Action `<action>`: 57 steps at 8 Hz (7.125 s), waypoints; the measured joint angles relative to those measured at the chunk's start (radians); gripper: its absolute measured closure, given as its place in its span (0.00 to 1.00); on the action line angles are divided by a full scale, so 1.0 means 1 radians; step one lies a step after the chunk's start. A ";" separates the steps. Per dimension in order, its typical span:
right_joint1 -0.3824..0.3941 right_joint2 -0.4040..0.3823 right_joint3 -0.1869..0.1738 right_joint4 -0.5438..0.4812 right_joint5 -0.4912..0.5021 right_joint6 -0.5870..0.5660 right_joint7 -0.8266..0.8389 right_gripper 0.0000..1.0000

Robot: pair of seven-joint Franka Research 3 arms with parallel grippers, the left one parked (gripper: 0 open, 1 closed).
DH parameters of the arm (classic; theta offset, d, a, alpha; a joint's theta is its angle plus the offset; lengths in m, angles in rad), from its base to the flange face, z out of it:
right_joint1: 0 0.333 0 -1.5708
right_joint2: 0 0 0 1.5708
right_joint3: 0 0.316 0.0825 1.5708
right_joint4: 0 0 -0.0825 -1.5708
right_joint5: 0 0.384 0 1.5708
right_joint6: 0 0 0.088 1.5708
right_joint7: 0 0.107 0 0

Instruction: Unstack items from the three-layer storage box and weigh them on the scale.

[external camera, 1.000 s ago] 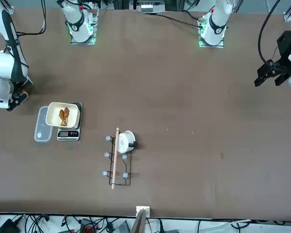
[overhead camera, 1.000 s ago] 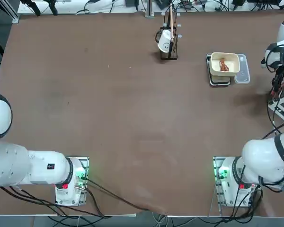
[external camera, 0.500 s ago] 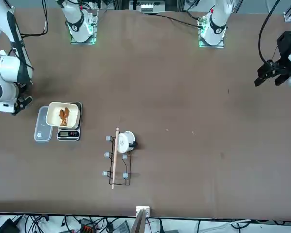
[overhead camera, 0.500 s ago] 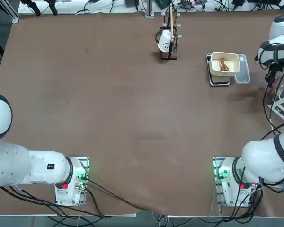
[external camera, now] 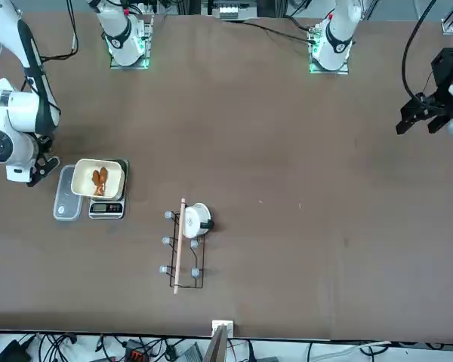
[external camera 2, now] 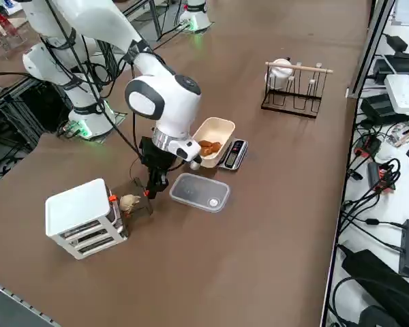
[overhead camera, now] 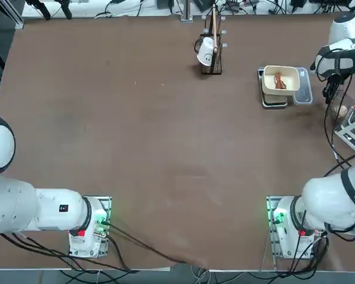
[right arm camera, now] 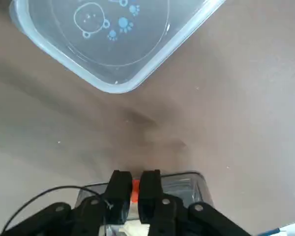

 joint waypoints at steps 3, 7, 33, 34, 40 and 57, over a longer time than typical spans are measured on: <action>0.005 0.007 0.000 0.012 0.007 0.000 0.000 0.88; 0.008 0.008 0.000 0.024 0.016 -0.003 0.000 0.88; -0.155 -0.049 0.027 0.047 0.163 -0.098 -0.166 0.14; -0.156 -0.042 0.027 0.036 0.165 -0.068 -0.165 0.15; -0.188 -0.001 0.024 -0.004 0.166 0.039 -0.162 0.15; 0.221 0.042 0.049 0.293 0.563 -0.292 0.327 0.49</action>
